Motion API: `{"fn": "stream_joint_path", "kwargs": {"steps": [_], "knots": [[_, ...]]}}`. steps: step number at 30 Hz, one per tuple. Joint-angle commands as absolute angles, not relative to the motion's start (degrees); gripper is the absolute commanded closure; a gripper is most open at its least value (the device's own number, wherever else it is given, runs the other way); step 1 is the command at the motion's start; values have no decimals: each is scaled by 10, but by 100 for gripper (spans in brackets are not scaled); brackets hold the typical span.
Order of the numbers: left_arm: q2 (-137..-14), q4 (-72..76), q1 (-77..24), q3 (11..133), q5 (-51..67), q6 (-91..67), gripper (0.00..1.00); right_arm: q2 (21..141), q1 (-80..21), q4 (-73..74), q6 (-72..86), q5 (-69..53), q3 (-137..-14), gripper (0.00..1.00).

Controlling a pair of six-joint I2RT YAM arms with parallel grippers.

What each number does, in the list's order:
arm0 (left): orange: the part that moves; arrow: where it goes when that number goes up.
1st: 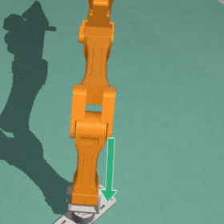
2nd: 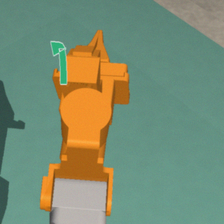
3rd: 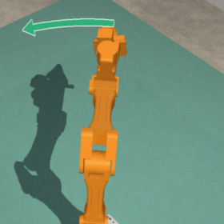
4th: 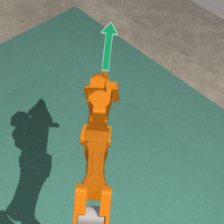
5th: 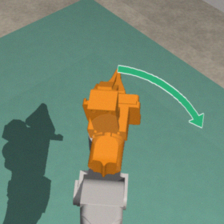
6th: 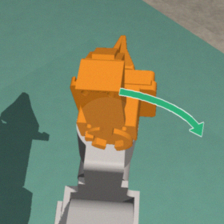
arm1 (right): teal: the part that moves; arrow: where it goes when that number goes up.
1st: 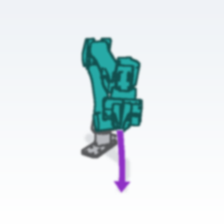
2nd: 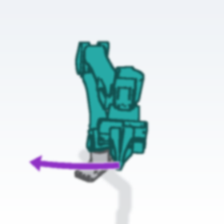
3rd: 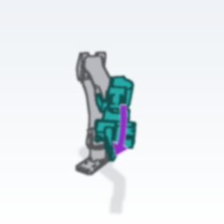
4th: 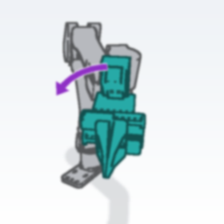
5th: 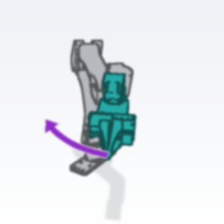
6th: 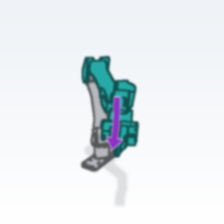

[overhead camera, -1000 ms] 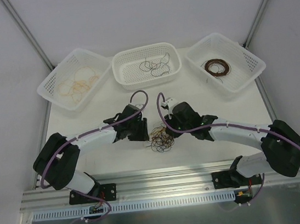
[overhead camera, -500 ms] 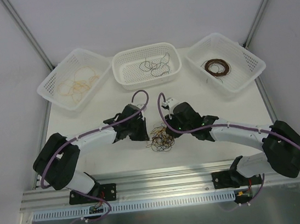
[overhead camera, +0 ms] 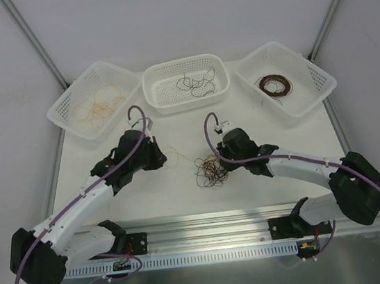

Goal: Untangle the cables

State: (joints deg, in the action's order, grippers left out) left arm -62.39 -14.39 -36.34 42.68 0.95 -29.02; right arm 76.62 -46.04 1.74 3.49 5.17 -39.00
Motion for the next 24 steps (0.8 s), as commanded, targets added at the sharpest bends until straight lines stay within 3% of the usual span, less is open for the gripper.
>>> {"fn": "stream_joint_path", "kwargs": {"steps": [1,9,18,24], "knots": [[-528,-224,-316,452,-74,-279,100,756,-426,54,82,98,-374,95],[-401,-331,-230,542,-193,-236,100,707,-343,111,112,121,-360,94],[-407,-415,-207,705,-400,-177,100,651,-266,160,139,124,-350,91],[-438,-417,-204,827,-469,-128,100,640,-236,168,143,114,-339,90]]}}
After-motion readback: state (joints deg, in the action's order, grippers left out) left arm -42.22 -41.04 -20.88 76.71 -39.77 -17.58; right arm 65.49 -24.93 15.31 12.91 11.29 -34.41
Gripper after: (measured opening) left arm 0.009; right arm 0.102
